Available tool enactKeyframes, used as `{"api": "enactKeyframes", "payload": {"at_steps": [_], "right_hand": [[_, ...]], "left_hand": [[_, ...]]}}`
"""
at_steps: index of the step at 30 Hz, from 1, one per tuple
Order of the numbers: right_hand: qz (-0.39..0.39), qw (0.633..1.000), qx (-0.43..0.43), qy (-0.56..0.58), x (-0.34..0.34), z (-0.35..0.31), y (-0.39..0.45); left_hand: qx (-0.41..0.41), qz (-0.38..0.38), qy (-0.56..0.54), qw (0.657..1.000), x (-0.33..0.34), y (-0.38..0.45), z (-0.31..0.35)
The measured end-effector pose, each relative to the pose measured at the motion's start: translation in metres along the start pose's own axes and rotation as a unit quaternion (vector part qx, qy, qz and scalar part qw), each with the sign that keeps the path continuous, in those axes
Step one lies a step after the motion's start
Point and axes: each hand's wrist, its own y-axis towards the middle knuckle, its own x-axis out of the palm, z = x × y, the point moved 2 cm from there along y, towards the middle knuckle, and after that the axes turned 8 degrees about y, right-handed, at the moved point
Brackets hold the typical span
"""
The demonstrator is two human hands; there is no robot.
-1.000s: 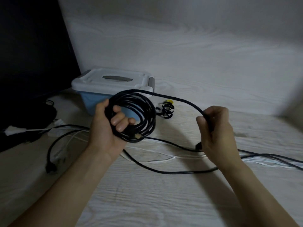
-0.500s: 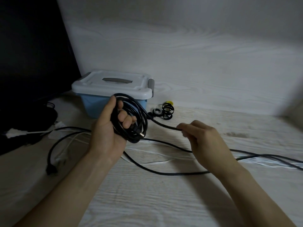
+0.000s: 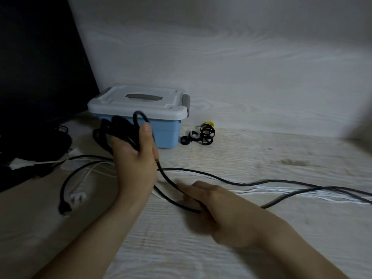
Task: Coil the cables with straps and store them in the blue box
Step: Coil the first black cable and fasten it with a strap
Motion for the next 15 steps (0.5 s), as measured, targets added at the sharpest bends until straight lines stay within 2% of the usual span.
{"api": "enactKeyframes", "payload": {"at_steps": [4,7,9,10,15], "right_hand": [[-0.007,0.984,0.013,0.177,-0.004,-0.010,-0.004],[-0.025,0.943,0.027,0.329,-0.002,-0.016,-0.005],[-0.032,0.918,0.048,0.391,-0.001,-0.016,-0.005],[-0.027,0.920,0.056,0.386,-0.002,-0.013,-0.005],[-0.010,0.955,0.082,0.284,-0.012,0.001,-0.006]], "left_hand": [[0.032,-0.053,0.105,0.993,-0.003,0.005,-0.008],[0.039,-0.126,0.078,0.988,0.003,-0.005,-0.005],[0.050,-0.148,0.085,0.984,0.008,-0.011,-0.004],[0.041,-0.153,0.084,0.984,0.009,-0.012,-0.003],[-0.124,-0.183,-0.039,0.974,0.007,-0.006,0.004]]}}
